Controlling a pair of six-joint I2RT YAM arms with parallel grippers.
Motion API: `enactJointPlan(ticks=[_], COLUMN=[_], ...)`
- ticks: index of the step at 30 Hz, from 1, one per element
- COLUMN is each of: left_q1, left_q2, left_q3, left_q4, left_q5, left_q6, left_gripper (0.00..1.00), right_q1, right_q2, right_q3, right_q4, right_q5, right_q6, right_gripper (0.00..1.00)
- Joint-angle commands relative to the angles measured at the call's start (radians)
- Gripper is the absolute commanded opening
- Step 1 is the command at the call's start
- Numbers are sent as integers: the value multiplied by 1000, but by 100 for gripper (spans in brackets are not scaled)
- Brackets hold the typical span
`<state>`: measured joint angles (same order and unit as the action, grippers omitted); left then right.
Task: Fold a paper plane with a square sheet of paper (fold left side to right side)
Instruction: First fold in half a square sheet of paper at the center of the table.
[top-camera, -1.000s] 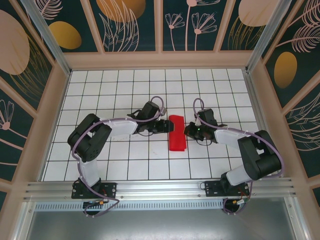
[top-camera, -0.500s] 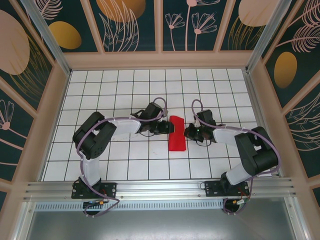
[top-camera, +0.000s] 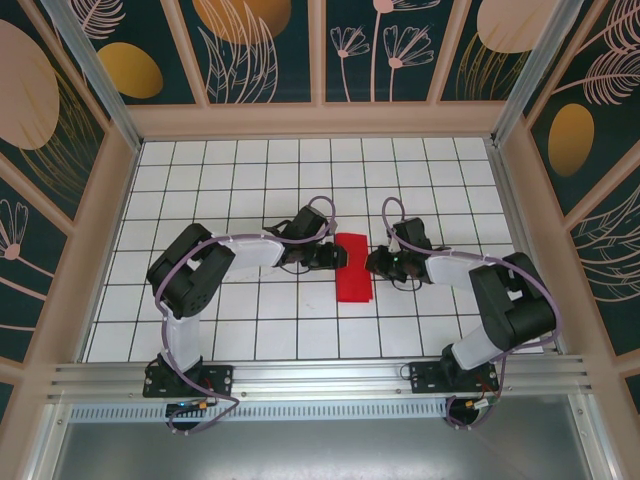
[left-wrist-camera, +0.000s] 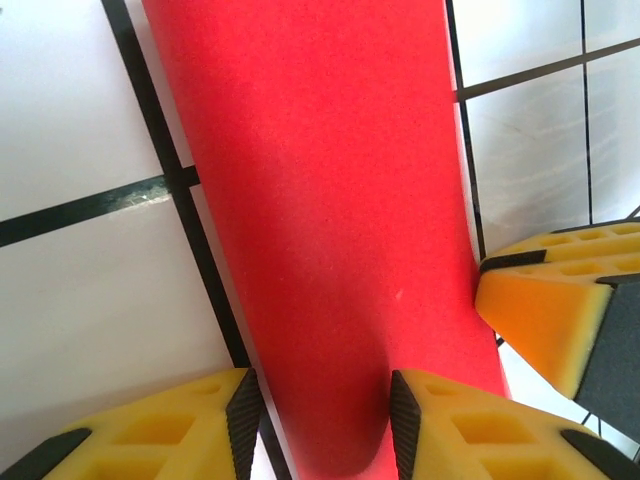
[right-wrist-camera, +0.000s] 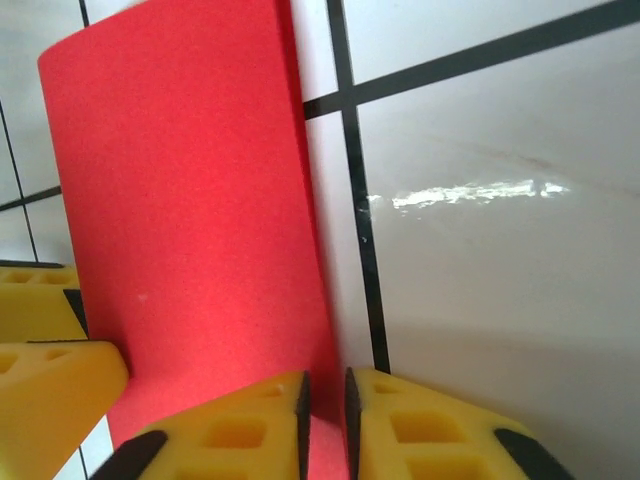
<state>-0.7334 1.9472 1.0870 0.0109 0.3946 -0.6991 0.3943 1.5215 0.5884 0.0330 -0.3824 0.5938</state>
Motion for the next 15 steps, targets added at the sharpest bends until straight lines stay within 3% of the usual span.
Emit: enactJointPlan(ticks=[1, 6, 15], left_q1=[-2, -2, -2], left_q2=[29, 28, 13], left_q3=[21, 17, 10], left_q4=[-48, -54, -70], left_q5=[-37, -40, -41], left_q6=[29, 38, 73], left_gripper=[42, 42, 40], right_q1=[-3, -5, -3], right_q2=[-72, -154, -139], right_q3=[25, 27, 24], right_q4=[-49, -87, -85], right_q5=[35, 73, 41], right_q6=[-21, -23, -26], right_gripper=[28, 36, 36])
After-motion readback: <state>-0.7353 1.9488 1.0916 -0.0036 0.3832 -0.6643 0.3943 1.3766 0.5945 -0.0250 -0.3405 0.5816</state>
